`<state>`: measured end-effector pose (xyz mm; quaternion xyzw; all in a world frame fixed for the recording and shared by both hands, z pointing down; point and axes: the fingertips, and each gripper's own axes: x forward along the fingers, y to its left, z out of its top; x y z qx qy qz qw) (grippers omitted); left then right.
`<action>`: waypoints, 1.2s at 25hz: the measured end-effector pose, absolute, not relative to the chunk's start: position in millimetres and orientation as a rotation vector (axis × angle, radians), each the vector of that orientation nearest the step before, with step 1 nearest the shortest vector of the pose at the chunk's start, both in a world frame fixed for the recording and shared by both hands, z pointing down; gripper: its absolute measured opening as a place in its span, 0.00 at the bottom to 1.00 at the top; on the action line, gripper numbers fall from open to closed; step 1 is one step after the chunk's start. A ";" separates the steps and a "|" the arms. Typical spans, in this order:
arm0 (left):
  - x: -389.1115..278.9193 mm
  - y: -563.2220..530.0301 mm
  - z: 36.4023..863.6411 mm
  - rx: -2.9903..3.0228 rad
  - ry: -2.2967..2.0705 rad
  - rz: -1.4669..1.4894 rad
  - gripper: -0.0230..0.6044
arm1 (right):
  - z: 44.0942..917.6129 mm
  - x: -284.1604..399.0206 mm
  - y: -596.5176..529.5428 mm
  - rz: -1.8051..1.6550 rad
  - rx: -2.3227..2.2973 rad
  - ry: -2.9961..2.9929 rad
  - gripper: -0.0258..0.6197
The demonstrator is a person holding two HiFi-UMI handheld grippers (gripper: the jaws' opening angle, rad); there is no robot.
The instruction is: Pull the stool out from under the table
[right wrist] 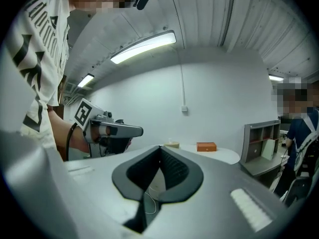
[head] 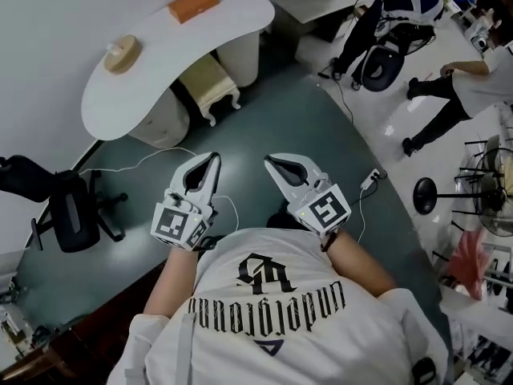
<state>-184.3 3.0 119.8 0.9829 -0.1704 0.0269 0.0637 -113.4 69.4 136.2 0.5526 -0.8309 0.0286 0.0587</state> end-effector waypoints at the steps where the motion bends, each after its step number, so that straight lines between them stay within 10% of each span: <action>1: -167.8 2.0 120.6 2.961 -0.533 0.085 0.05 | 135.3 -98.0 67.7 0.094 1.653 -2.532 0.04; 30: -58.7 -114.1 205.9 2.815 -0.901 0.185 0.05 | 188.6 43.3 -52.0 0.191 1.283 -2.635 0.04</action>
